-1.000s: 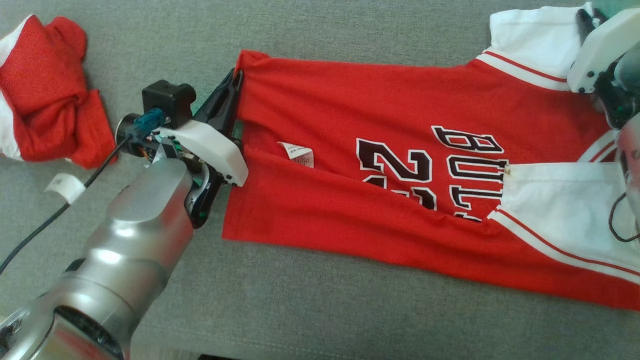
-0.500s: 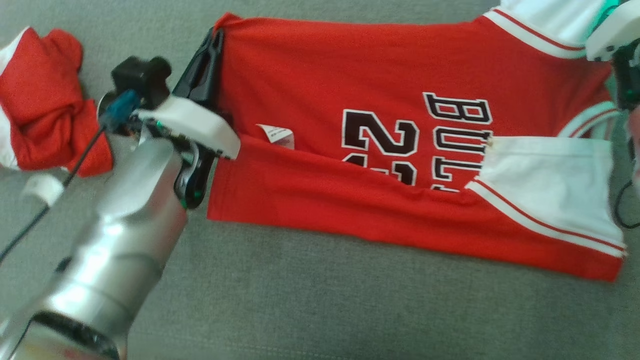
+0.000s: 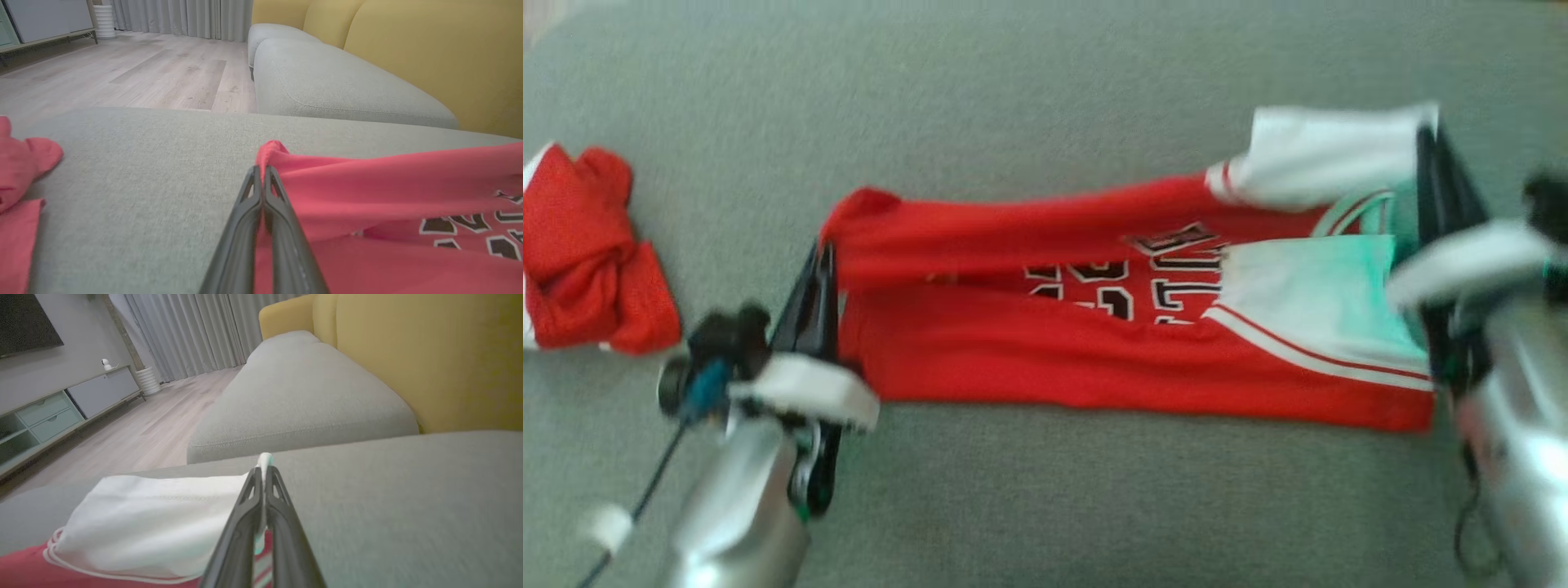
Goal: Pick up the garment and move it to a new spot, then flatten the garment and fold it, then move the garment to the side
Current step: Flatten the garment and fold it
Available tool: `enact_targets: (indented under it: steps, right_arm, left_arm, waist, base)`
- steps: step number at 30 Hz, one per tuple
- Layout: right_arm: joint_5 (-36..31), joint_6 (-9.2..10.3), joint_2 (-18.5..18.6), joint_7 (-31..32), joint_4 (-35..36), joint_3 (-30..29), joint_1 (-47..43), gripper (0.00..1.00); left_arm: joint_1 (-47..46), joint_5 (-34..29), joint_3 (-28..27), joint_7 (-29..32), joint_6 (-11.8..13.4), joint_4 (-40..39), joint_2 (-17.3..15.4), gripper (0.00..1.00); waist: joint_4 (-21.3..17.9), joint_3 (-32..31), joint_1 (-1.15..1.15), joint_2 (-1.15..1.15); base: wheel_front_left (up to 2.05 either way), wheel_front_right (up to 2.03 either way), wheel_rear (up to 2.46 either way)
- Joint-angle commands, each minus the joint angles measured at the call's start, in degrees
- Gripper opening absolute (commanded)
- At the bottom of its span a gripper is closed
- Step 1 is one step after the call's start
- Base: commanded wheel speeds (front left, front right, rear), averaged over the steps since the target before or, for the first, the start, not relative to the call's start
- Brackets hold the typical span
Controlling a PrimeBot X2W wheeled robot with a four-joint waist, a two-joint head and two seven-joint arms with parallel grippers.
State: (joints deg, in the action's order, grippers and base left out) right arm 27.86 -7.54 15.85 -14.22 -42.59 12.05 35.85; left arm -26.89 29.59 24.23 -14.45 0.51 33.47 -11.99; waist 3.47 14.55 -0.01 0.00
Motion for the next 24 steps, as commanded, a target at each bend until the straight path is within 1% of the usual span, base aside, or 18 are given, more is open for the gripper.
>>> enact_targets:
  steps: [1, 4, 8, 9, 10, 11, 12, 14, 17, 19, 21, 22, 24]
  right_arm:
    - [1.2, 0.05, 0.7, -0.8, 3.6, 0.0, -3.0, 0.0]
    - [2.9, 0.05, 0.3, -0.8, 7.4, -1.0, -10.6, 0.0]
    - [4.1, 0.05, -1.4, -0.4, 9.3, -0.5, -16.9, 0.0]
    - [4.2, 0.05, -1.7, 0.2, 9.3, -0.3, -17.8, 0.14]
    - [4.1, 0.05, -2.0, 0.6, 9.1, -0.3, -18.4, 0.75]
    - [3.9, 0.05, -2.2, 0.6, 9.1, -0.5, -18.7, 1.0]
    - [3.4, 0.05, -2.5, 0.5, 9.1, -0.9, -18.8, 1.0]
    - [1.5, 0.05, -2.9, 0.1, 9.1, -1.6, -19.0, 1.0]
    - [-3.7, 0.05, -3.8, -0.5, 9.6, -3.2, -19.2, 1.0]
    - [-7.7, 0.05, -5.0, -0.7, 10.4, -4.6, -19.8, 1.0]
    - [-11.9, 0.05, -6.8, -0.7, 12.5, -6.7, -20.9, 1.0]
    - [-11.9, 0.05, -6.8, -0.7, 12.5, -6.7, -20.9, 1.0]
    - [-15.2, 0.05, -8.9, -0.7, 13.7, -8.6, -22.9, 1.0]
  left_arm:
    - [0.9, -1.4, -3.5, -0.5, 0.0, -2.1, -1.2, 0.0]
    - [5.2, -4.1, -6.2, -0.5, -0.7, -2.7, -0.2, 0.0]
    - [9.4, -6.5, -9.3, -0.5, -1.5, -2.5, 1.5, 0.0]
    - [10.3, -6.9, -10.1, -0.5, -1.7, -2.3, 2.0, 0.0]
    - [11.0, -7.3, -10.7, -0.5, -1.9, -2.1, 2.5, 0.13]
    - [11.7, -7.8, -11.3, -0.5, -1.9, -2.1, 3.0, 0.77]
    - [12.3, -8.3, -12.1, -0.5, -1.9, -2.3, 3.5, 1.0]
    - [13.4, -9.8, -13.4, -0.5, -1.9, -2.9, 4.2, 1.0]
    - [15.1, -12.9, -16.1, -0.5, -0.6, -6.4, 5.1, 1.0]
    - [16.9, -15.3, -17.6, -0.5, 0.1, -9.4, 5.7, 1.0]
    - [19.1, -17.4, -18.3, -0.5, 0.3, -11.2, 6.2, 1.0]
    - [19.1, -17.4, -18.3, -0.5, 0.3, -11.2, 6.2, 1.0]
    - [21.3, -19.1, -18.5, -0.5, 0.1, -12.0, 6.6, 1.0]
  waist:
    - [-2.0, -2.6, 0.01, 0.0]
    - [-3.0, -4.4, 0.01, 0.0]
    - [-4.0, -6.1, 0.01, 0.0]
    - [-4.2, -6.4, 0.01, 0.0]
    - [-4.4, -6.7, 0.01, 0.0]
    - [-4.4, -6.9, 0.01, 0.0]
    - [-4.5, -7.1, 0.01, 0.0]
    - [-4.4, -7.7, 0.01, 0.0]
    - [-4.1, -9.0, 0.01, 0.0]
    - [-4.0, -10.1, 0.01, 0.0]
    - [-3.9, -11.4, 0.01, 0.0]
    - [-3.9, -11.4, 0.01, 0.0]
    - [-3.8, -12.9, 0.01, 0.0]
  base:
    - [0.0, 0.0, 0.0]
    - [0.0, 0.0, 0.0]
    - [0.0, 0.0, 0.0]
    - [0.0, 0.0, 0.0]
    - [0.0, 0.0, 0.0]
    - [0.0, 0.0, 0.0]
    - [0.0, 0.0, 0.0]
    - [0.0, 0.0, 0.0]
    - [0.0, 0.0, 0.0]
    - [0.0, 0.0, 0.0]
    - [0.0, 0.0, 0.0]
    - [0.0, 0.0, 0.0]
    - [0.0, 0.0, 0.0]
